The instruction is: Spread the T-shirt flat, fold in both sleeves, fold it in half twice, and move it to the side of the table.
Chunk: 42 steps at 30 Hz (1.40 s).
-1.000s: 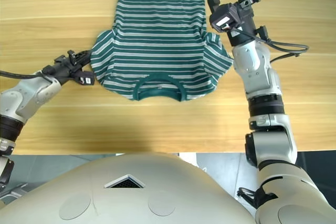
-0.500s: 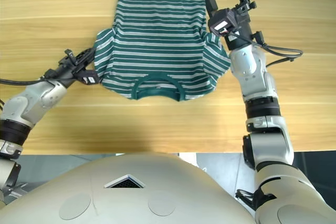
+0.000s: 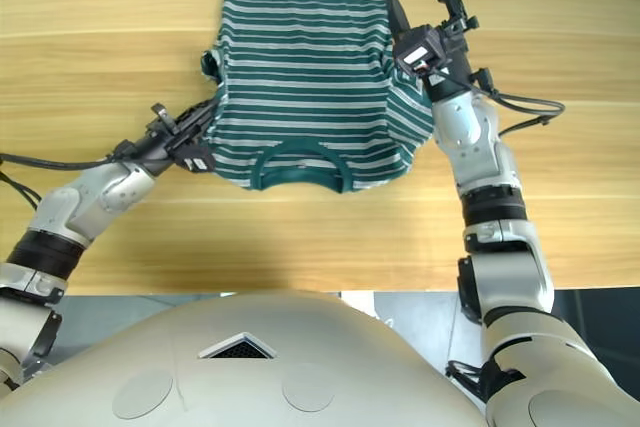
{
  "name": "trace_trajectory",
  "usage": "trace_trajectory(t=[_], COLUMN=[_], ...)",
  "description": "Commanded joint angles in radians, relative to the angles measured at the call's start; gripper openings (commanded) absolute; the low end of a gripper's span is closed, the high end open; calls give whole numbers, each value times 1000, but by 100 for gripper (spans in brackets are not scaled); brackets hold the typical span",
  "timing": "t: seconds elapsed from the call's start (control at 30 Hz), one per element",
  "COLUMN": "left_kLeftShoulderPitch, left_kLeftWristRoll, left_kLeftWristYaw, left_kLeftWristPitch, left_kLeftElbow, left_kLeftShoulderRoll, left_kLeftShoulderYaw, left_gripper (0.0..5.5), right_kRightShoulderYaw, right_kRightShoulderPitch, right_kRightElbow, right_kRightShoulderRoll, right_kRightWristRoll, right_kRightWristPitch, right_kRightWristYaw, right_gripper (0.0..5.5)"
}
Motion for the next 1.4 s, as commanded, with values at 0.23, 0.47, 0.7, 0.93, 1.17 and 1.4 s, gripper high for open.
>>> trace_trajectory(t=[0.23, 0.47, 0.7, 0.93, 1.17, 1.4], left_kLeftShoulderPitch=[-65, -33, 12, 18, 64, 83], left_kLeftWristRoll=[16, -44, -92, -93, -139, -184], left_kLeftWristYaw=[-58, -112, -141, -37, -76, -80], left_kLeftWristPitch=[-43, -72, -106, -97, -98, -107], left_kLeftElbow=[209, 245, 210, 91, -132, -201], left_kLeftShoulderRoll=[-91, -73, -64, -63, 7, -14], left_kLeftShoulderYaw=[-109, -121, -119, -35, 70, 129], left_gripper=[34, 152, 279, 284, 284, 284], right_kRightShoulderYaw=[1, -8, -9, -289, -230, -56], right_kRightShoulderPitch=[-32, -19, -1, 478, 921, 601], right_kRightElbow=[15, -2, -14, -405, -577, -313], right_kRightShoulderRoll=[4, -5, -39, -389, -362, -293], right_kRightWristRoll=[-5, -2, -21, -21, -22, -161], right_kRightWristPitch=[-3, -3, 1, 27, 196, 241], right_kRightWristYaw=[-5, -4, 7, 164, 425, 349], right_gripper=[262, 262, 262, 262, 262, 262])
